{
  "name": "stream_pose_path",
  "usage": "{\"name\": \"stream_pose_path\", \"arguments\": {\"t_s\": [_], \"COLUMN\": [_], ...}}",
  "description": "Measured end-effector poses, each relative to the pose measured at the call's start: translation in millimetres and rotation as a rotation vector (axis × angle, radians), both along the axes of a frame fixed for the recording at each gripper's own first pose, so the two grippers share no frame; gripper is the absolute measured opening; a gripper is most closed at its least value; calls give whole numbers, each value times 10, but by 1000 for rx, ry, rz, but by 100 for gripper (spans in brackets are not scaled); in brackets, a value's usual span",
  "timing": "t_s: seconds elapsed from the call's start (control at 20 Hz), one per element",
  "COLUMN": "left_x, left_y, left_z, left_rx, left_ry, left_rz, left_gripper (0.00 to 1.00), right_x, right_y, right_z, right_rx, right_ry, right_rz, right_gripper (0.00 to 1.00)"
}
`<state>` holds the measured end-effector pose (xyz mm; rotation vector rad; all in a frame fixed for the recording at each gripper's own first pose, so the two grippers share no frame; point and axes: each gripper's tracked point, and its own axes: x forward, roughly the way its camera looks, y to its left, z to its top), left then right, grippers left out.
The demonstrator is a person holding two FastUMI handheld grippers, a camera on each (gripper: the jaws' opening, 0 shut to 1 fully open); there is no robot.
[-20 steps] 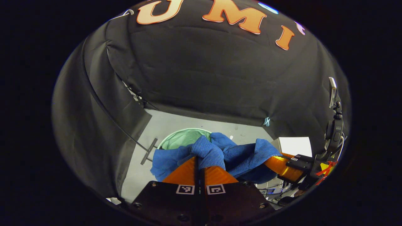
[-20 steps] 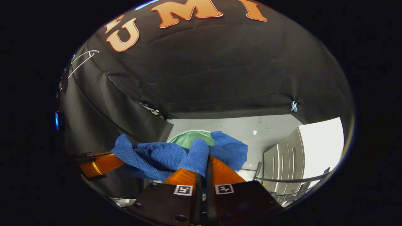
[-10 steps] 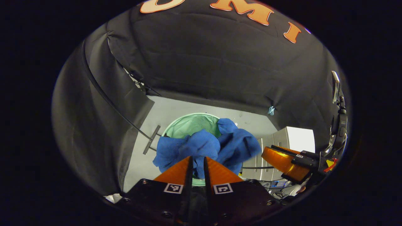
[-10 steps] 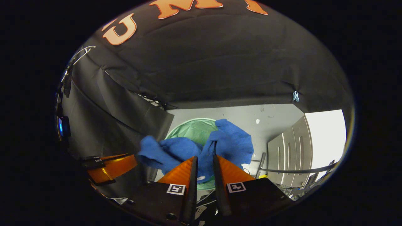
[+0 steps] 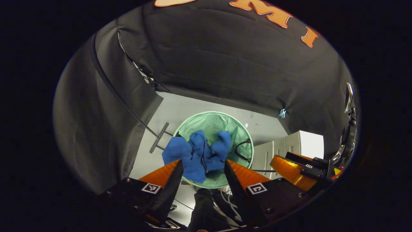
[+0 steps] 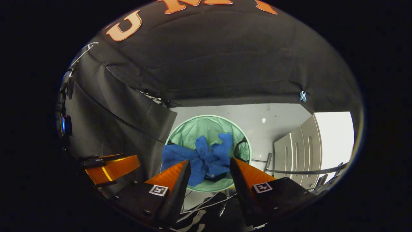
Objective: Grasp the clothes on the hanger with both hands and then place them into the laundry hamper below.
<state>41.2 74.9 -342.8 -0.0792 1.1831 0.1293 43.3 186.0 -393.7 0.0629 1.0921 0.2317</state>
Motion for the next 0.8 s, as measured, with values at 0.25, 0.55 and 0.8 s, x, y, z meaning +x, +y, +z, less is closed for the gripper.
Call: {"name": "stream_pose_path", "arguments": {"t_s": [0.25, 0.55, 0.8], "left_x": [25, 112, 130], "left_y": [-107, -287, -501], "left_z": [48, 115, 224], "left_rx": [-49, -60, -84], "left_ry": [-11, -25, -47], "left_rz": [19, -19, -38], "left_gripper": [84, 84, 84], "right_x": [27, 86, 154], "right_y": [-140, -499, -766], "right_z": [78, 291, 609], "right_rx": [-24, -67, -95], "right_ry": [-29, -86, -165], "right_rz": [-26, -55, -64], "right_gripper": [99, 99, 99]}}
